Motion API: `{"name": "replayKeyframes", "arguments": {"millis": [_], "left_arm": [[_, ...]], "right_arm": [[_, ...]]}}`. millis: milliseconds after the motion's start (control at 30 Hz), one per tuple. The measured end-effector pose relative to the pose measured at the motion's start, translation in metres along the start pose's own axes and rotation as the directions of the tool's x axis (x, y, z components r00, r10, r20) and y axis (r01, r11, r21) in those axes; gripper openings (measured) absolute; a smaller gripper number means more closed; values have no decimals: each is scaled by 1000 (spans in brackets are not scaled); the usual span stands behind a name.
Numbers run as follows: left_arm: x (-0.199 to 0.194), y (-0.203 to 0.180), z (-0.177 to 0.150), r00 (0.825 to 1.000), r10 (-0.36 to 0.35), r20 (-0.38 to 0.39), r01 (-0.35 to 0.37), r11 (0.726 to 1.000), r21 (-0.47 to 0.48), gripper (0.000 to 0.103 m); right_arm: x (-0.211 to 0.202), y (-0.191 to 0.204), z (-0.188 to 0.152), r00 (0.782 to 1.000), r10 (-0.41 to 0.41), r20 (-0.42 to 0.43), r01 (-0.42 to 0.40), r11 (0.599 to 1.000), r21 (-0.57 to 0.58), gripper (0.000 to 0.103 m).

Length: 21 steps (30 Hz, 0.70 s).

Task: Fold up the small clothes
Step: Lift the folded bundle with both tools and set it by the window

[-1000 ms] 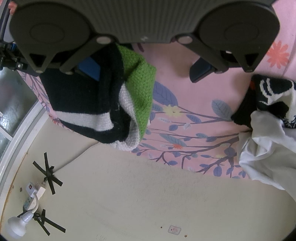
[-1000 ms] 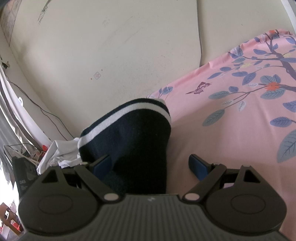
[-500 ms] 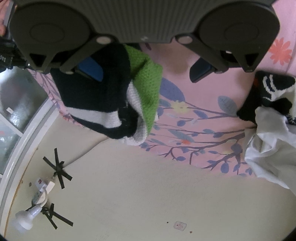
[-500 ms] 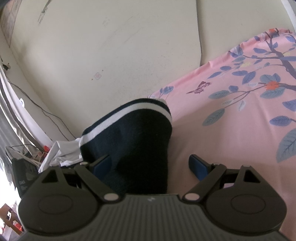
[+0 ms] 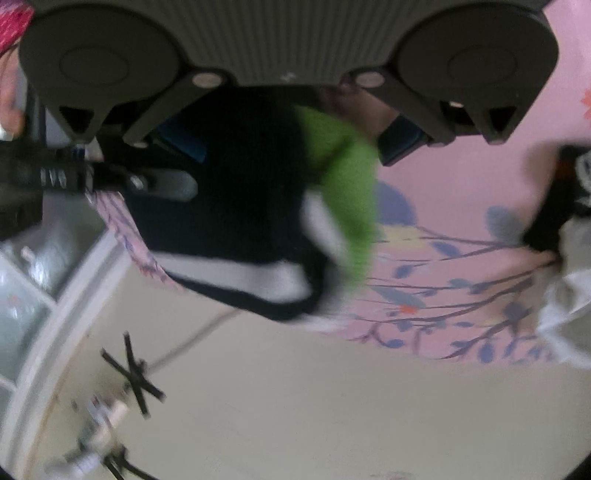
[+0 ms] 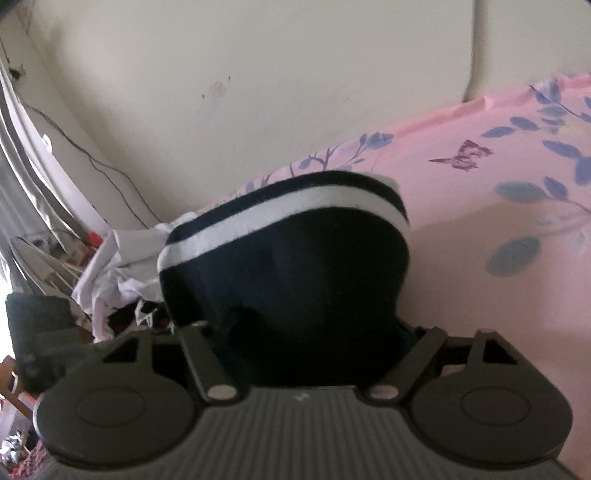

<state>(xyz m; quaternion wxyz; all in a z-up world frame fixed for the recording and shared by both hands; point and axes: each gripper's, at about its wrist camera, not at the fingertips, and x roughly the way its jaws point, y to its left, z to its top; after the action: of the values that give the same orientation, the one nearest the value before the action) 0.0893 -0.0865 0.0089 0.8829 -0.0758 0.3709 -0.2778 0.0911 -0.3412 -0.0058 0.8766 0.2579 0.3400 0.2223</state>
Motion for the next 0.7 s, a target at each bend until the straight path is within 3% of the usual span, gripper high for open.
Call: {"name": "replayKeyframes", "arguments": {"millis": [100, 200, 300, 367, 433, 500, 533, 567, 600, 633, 700], "left_arm": [[14, -19, 13, 1000, 26, -18, -26, 1000, 0, 89], [36, -41, 43, 998, -41, -39, 41, 999, 8, 75], [76, -85, 79, 995, -84, -55, 88, 993, 73, 74], [112, -124, 104, 994, -100, -44, 105, 985, 136, 74], [148, -160, 125, 994, -100, -34, 105, 977, 188, 74], [187, -194, 136, 998, -58, -9, 59, 967, 247, 82], [204, -205, 137, 1000, -15, 0, 14, 964, 267, 82], [222, -213, 135, 999, 45, -10, -40, 962, 270, 80], [235, -216, 131, 997, 67, -37, -55, 962, 267, 78], [244, -217, 126, 996, 70, -63, -52, 964, 263, 78], [247, -214, 115, 995, 64, -73, -43, 963, 266, 79]], "right_arm": [[-17, -2, 9, 999, 33, 35, -32, 999, -30, 43], [-42, -16, 21, 992, -19, 126, 29, 997, -74, 41], [-73, -50, 43, 966, -97, 240, 115, 992, -59, 41], [-93, -78, 60, 930, -181, 320, 199, 980, -24, 40], [-106, -106, 74, 875, -294, 385, 312, 950, 15, 41], [-107, -136, 89, 796, -447, 407, 465, 883, 61, 44], [-103, -154, 95, 757, -526, 389, 537, 839, 89, 57], [-97, -172, 99, 734, -583, 348, 582, 804, 118, 60], [-91, -188, 102, 719, -632, 290, 616, 773, 156, 66], [-90, -202, 101, 719, -646, 257, 614, 763, 202, 69], [-100, -213, 94, 753, -596, 279, 543, 802, 250, 74]]}}
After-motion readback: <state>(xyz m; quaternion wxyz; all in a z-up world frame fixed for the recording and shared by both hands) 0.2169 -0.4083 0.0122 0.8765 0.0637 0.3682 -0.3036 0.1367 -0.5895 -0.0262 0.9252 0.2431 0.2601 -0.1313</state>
